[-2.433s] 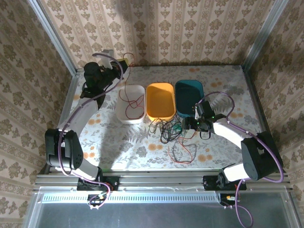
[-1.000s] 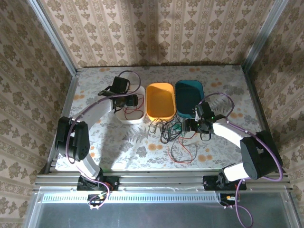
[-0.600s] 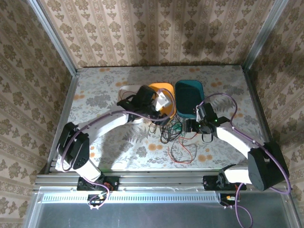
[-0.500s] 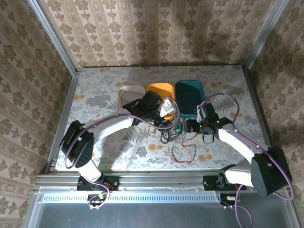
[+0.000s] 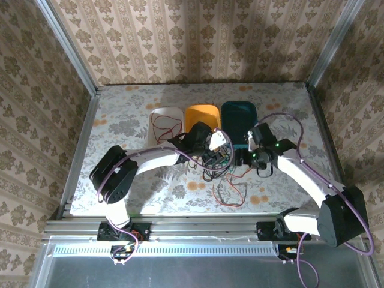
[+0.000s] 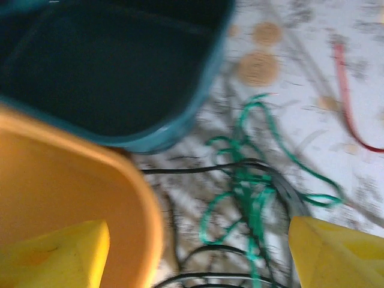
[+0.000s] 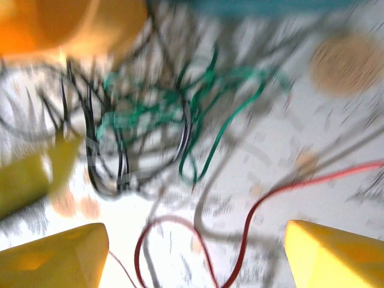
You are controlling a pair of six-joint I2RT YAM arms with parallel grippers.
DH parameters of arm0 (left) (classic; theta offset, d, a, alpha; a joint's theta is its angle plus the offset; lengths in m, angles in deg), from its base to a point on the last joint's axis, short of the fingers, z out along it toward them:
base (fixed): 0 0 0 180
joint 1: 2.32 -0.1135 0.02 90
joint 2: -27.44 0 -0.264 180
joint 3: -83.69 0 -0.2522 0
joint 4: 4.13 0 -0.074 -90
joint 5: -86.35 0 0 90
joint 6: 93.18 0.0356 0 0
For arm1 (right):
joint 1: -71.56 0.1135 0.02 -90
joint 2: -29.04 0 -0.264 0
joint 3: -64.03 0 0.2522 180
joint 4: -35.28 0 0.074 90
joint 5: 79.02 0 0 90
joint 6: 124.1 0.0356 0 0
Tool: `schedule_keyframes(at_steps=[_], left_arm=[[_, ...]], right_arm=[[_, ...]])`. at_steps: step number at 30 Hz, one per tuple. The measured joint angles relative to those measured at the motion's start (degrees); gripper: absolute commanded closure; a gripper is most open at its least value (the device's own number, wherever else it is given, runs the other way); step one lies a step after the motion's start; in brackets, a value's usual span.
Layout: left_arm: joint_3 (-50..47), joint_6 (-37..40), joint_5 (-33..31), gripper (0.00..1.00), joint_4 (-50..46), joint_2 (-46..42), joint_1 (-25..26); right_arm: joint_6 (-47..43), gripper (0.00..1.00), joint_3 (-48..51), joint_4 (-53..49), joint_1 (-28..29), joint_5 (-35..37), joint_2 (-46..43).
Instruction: Untangle the cables
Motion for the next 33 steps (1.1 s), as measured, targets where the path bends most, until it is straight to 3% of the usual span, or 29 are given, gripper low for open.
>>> schedule_keyframes(at_steps=[5,10,22,25,29,33], left_arm=[[-2.82,-4.0,-6.21,0.19,4.63,-2.38,-1.38],[-4.11,-7.48,-8.22,0.19,7.3,-5.88,-3.56],[-6.23,-12.04,-9.27,0.19,9.05,-7.39,-5.97],[-6.23,-12.52,-9.27,0.19,9.11,-7.39,-5.97],[-6.23,-12.94,-8.7,0.19,9.22,-7.39,-5.97],[-6.25,-12.92,-6.49,0.19,9.2,-7.54,-6.16]], right_arm=[[-0.92,0.22,-0.02,-5.66,8.31,1.38,1.44],[-1.9,0.21,-3.45,-7.61,13.22,6.6,9.4],[-2.93,0.21,-10.36,-7.63,15.08,17.51,19.06],[-2.95,0.28,-10.56,-6.78,14.69,19.37,20.09],[-3.54,0.43,-10.56,-5.62,13.77,19.56,20.41],[-4.26,0.46,-10.54,-5.27,13.46,17.94,20.41]])
